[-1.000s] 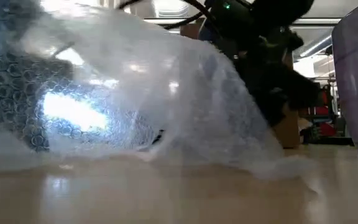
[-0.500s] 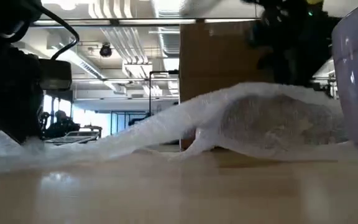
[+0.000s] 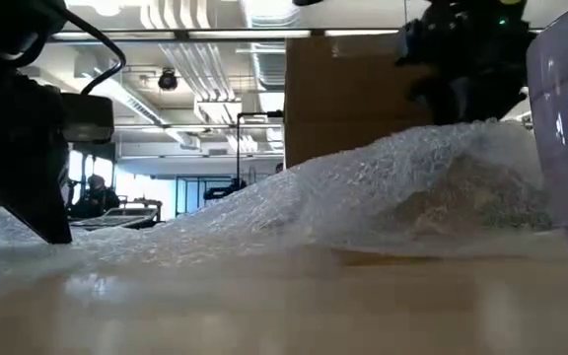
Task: Wrap mug
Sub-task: Prepare the transparent bubble wrap
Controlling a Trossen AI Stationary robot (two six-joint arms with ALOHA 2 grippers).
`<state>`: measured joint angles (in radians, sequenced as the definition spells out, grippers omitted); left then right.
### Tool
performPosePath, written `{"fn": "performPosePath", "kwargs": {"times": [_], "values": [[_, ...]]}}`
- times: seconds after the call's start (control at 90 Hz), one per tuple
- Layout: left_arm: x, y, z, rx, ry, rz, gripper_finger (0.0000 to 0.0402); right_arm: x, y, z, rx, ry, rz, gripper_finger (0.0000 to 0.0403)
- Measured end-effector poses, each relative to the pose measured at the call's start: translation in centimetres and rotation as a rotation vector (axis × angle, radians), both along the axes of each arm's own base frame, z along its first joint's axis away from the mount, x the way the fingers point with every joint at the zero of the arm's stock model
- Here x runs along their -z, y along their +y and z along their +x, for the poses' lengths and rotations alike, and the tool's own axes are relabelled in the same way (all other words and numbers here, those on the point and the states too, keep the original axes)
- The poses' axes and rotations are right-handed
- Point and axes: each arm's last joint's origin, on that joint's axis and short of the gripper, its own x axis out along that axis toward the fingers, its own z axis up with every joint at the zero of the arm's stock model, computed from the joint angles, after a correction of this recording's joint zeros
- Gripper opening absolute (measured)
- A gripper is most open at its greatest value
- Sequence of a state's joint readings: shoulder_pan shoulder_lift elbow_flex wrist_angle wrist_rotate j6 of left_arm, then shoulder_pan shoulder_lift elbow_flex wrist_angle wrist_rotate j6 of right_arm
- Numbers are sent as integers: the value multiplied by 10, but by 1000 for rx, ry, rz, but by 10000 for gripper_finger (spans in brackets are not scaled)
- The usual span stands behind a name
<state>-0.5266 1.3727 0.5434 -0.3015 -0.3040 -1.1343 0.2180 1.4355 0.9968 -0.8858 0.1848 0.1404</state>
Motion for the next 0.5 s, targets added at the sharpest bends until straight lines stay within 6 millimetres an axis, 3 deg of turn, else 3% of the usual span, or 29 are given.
{"fn": "performPosePath", "kwargs": {"times": [0.111,0.222,0.311,0.5], "values": [[0,0,0,0,-5,-3,20,19,-2,-9,-15,12,-4,199],[0,0,1,0,-7,-4,20,46,0,-3,-30,-117,45,199],[-1,-1,1,0,-11,-6,20,56,5,13,-54,-291,140,199],[-1,-1,2,0,-19,-11,20,53,17,54,-139,-661,277,199]]}}
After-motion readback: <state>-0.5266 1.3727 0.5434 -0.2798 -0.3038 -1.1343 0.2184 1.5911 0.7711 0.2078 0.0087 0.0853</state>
